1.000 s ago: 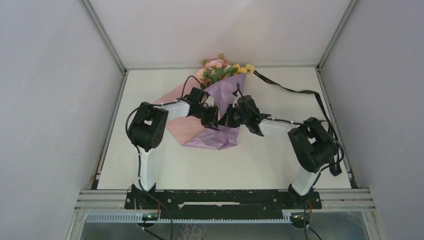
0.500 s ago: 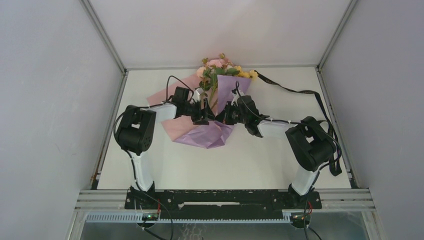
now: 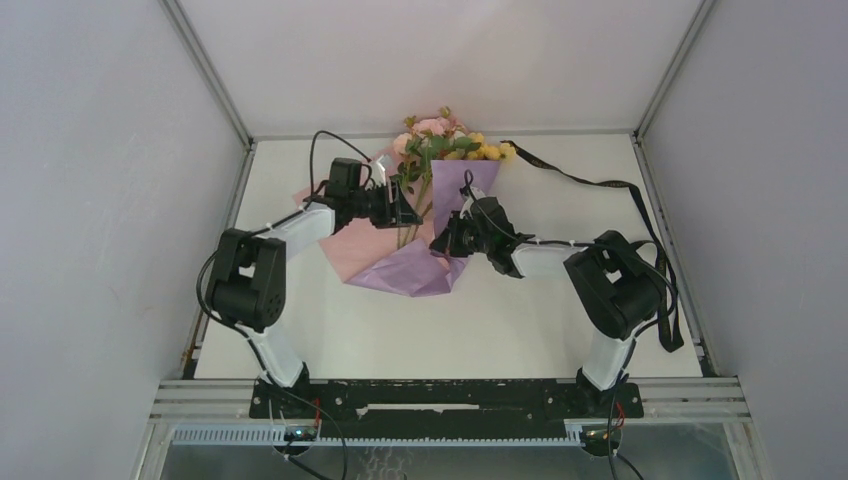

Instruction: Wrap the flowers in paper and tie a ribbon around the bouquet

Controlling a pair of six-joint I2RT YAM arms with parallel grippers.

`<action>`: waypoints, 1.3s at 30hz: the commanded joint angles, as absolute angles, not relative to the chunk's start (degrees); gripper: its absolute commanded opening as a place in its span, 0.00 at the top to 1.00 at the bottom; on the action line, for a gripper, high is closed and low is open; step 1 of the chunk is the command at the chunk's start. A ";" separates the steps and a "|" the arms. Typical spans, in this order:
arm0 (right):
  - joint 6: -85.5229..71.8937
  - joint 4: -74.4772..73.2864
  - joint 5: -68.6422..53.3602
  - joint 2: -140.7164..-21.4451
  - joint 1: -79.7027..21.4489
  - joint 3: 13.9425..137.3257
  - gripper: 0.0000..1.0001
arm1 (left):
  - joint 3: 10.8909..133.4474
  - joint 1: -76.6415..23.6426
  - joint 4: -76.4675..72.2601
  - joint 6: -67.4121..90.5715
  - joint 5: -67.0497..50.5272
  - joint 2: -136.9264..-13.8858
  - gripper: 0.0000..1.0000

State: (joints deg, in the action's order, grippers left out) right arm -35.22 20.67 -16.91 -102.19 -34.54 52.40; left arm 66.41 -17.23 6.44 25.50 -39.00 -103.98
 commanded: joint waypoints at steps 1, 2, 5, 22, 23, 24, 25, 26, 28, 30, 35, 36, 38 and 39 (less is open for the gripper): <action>-33.32 18.84 -16.83 -102.74 -35.23 51.77 1.00 | 65.54 -16.96 2.86 21.44 -37.97 -100.42 0.44; -33.41 19.04 -16.98 -102.86 -35.24 51.77 1.00 | 65.67 -17.01 2.57 21.48 -38.17 -100.77 0.40; -33.73 19.44 -17.50 -103.70 -35.55 52.21 1.00 | 67.30 -17.54 1.97 21.71 -39.47 -102.26 0.28; -33.21 18.54 -18.83 -104.78 -37.00 54.42 1.00 | 73.80 -20.66 2.48 22.04 -37.80 -108.30 0.26; -32.97 18.28 -18.84 -104.69 -37.16 54.58 1.00 | 74.75 -20.68 3.23 22.20 -38.10 -109.11 0.34; -32.62 18.02 -18.81 -104.50 -37.39 54.58 1.00 | 75.51 -20.66 3.84 22.11 -38.53 -109.87 0.43; -32.20 17.76 -18.73 -104.13 -37.59 54.70 1.00 | 76.24 -20.65 4.46 22.12 -38.72 -110.42 0.52; -31.80 17.43 -18.68 -103.74 -37.68 54.66 1.00 | 76.85 -20.65 4.93 21.94 -38.94 -110.85 0.63; -30.55 16.51 -18.70 -102.62 -37.70 54.67 1.00 | 78.07 -20.50 6.34 21.34 -39.78 -111.42 0.91; -28.64 14.47 -18.99 -101.26 -37.67 55.04 0.88 | 79.57 -20.01 8.22 20.75 -41.05 -111.45 1.00; -22.24 8.43 -21.10 -95.43 -37.47 55.33 0.65 | 80.46 -16.24 13.47 16.85 -38.44 -108.63 1.00; -20.84 7.12 -21.78 -94.36 -37.44 55.37 0.62 | 80.24 -15.07 14.31 15.58 -37.74 -108.36 1.00; -18.48 4.62 -23.00 -92.74 -37.36 55.34 0.57 | 79.67 -12.77 15.47 14.76 -36.46 -108.68 1.00; -17.49 3.61 -23.32 -92.35 -37.35 55.32 0.55 | 79.52 -11.45 15.82 14.77 -36.24 -109.28 1.00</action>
